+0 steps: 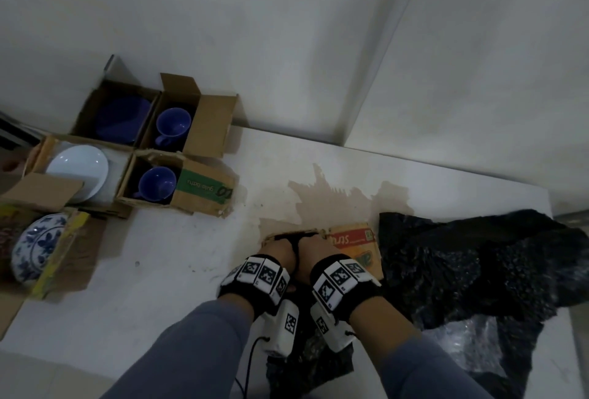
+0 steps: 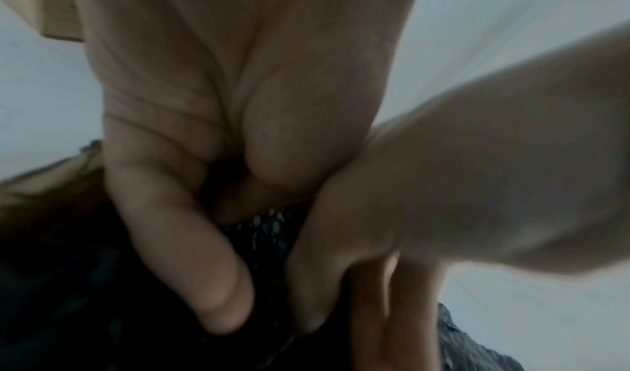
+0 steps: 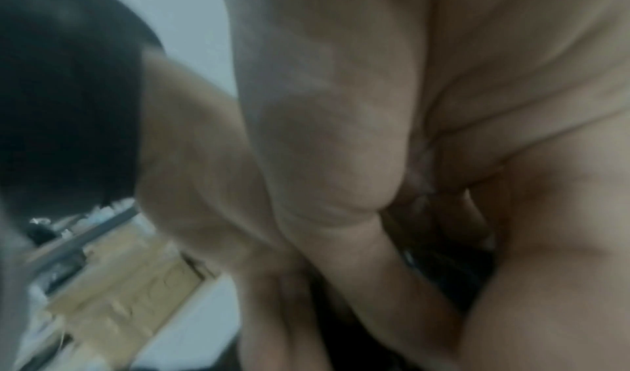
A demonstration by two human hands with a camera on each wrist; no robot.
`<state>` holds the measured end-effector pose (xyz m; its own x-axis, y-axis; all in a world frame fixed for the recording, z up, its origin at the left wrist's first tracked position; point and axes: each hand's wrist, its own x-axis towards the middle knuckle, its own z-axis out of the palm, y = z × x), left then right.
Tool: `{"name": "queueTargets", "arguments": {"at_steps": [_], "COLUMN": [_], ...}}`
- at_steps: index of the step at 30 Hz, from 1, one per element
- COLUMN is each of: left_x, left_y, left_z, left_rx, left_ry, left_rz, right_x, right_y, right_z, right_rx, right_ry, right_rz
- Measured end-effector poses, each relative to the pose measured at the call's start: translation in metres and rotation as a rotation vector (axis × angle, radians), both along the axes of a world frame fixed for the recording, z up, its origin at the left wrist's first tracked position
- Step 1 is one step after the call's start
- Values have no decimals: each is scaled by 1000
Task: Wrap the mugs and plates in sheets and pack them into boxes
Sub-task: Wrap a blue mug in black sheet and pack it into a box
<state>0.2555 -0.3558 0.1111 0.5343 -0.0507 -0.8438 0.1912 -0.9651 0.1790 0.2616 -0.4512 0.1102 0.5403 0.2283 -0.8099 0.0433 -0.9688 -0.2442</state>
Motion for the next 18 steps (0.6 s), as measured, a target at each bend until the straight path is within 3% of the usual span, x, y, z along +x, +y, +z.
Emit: {"name": "queueTargets", "arguments": {"at_steps": [6, 8, 10, 13, 15, 18], "left_x": [-7, -10, -22, -47, -59, -69], "left_y": [-4, -2, -3, -10, -18, -21], "left_z": [9, 14, 17, 30, 33, 32], "left_rx": [-57, -90, -182, -146, -143, -116], "left_ry": [-29, -175, -338, -326, -294, -392], "left_rz": [28, 27, 58, -170, -331, -482], "right_x": [2, 5, 10, 13, 10, -1], "right_y": [-8, -11, -19, -38, -46, -54], "right_z": [18, 32, 47, 54, 46, 34], "right_rx": [-36, -38, -10, 51, 70, 3], "right_ry": [4, -100, -332, -612, -559, -518], "right_rz": [90, 99, 66, -14, 14, 45]}}
